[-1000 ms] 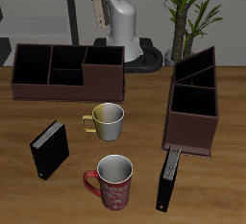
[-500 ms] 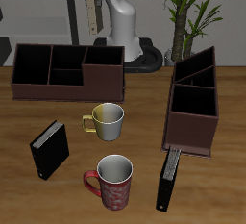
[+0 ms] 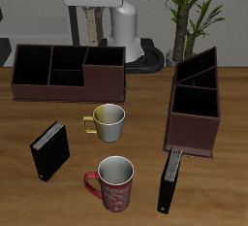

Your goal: Place the yellow book into the back desk caddy's right compartment and place the left black book into the back desk caddy's right compartment

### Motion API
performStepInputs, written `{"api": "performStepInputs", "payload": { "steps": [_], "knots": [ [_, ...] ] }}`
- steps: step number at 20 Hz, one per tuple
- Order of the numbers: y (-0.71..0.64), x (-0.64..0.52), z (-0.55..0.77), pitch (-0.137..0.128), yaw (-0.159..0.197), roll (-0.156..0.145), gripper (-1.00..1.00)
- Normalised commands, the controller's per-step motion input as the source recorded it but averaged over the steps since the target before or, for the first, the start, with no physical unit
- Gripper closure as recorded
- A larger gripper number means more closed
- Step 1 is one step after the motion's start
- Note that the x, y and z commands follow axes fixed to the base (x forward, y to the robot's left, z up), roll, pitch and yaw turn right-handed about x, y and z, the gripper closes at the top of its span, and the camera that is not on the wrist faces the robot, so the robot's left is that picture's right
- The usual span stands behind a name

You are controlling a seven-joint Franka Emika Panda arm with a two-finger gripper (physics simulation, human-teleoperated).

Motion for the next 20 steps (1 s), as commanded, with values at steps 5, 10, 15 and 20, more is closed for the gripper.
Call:
{"api": "performStepInputs", "payload": {
  "steps": [5,10,15,20],
  "knots": [
    [0.05,0.16,-0.37,0.058,0.015,0.015,1.0],
    [-0.04,0.13,-0.32,0.038,0.014,-0.006,1.0],
    [-0.02,0.11,-0.39,0.056,0.012,-0.006,1.0],
    [-0.04,0.14,-0.38,0.13,-0.028,0.009,-1.0]
  ]
}}
